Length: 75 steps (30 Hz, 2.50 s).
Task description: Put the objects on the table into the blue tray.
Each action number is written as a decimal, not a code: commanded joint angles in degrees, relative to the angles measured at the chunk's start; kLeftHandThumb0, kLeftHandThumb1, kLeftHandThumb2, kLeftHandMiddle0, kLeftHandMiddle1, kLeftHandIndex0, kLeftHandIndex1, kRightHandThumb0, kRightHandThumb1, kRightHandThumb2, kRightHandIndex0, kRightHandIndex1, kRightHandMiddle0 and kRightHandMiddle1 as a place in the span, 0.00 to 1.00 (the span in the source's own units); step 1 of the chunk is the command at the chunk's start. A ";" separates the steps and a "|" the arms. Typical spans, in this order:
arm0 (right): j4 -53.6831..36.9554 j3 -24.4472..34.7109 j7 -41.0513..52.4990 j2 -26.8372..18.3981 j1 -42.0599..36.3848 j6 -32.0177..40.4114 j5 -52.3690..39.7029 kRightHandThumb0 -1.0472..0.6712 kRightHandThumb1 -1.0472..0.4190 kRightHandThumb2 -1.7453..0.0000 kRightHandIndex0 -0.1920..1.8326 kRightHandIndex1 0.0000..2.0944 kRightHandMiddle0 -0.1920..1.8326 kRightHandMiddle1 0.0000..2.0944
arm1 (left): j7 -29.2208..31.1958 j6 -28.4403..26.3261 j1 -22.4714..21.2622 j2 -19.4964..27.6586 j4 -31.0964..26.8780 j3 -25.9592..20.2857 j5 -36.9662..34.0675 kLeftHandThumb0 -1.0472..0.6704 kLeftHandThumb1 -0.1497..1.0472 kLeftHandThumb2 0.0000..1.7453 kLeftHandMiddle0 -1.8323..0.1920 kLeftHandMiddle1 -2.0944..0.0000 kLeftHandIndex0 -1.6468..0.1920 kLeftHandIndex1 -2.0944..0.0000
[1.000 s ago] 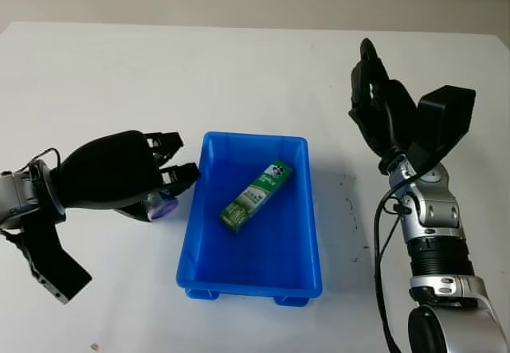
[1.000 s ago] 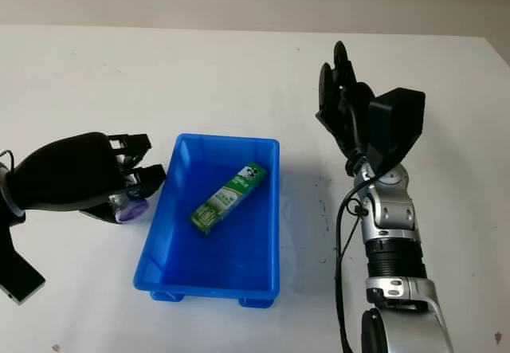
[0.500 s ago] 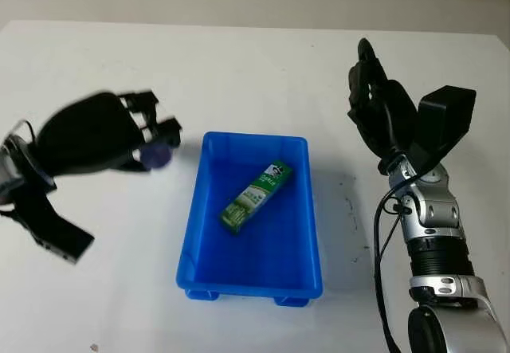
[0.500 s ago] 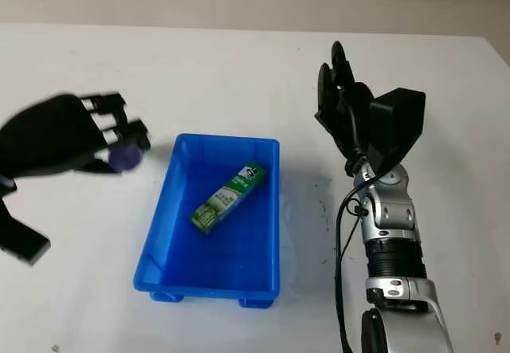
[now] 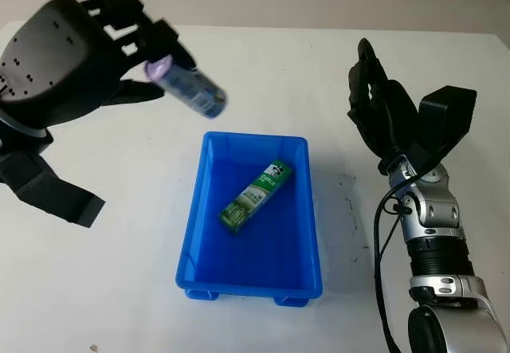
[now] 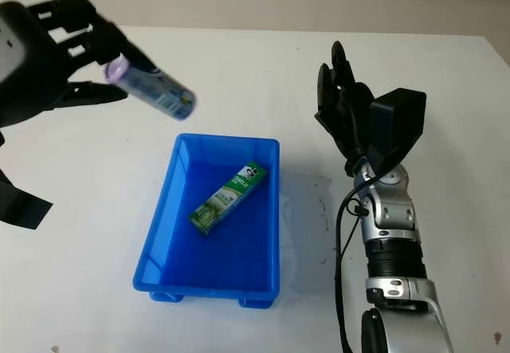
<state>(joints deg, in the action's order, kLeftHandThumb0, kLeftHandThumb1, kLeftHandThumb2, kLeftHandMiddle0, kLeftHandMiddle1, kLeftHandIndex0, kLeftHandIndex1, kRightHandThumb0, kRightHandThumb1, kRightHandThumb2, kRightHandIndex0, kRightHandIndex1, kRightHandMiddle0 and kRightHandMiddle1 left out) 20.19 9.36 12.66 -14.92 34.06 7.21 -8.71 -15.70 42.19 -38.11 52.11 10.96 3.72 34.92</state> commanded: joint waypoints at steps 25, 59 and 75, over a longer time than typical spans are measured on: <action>-0.35 0.10 0.16 -0.41 0.11 -0.95 0.11 0.19 0.00 0.58 0.00 0.00 0.00 0.00 | 24.12 0.55 5.72 -9.76 -9.56 1.85 -8.01 0.50 0.94 0.04 0.73 0.37 0.71 0.35; -0.82 -0.15 0.04 0.52 -0.21 -1.42 -0.45 0.19 0.00 0.59 0.00 0.00 0.00 0.00 | 43.02 -26.40 8.41 -15.74 -11.82 -6.46 -29.88 0.08 1.00 0.33 1.00 1.00 1.00 1.00; -2.99 -0.97 -0.99 1.95 -1.17 -4.91 0.15 0.17 0.00 0.58 0.00 0.00 0.00 0.00 | 26.33 -30.71 5.77 -34.52 13.39 -16.97 -45.37 0.15 1.00 0.42 1.00 1.00 1.00 1.00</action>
<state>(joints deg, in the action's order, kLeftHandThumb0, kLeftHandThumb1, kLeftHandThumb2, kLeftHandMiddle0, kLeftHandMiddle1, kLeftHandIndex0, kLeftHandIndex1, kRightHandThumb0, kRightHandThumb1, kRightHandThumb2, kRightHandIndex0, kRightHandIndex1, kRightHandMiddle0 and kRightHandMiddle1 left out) 18.65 8.29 12.01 -13.36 33.31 2.79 -8.59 10.80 10.95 -30.68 17.98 23.02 -12.74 -10.08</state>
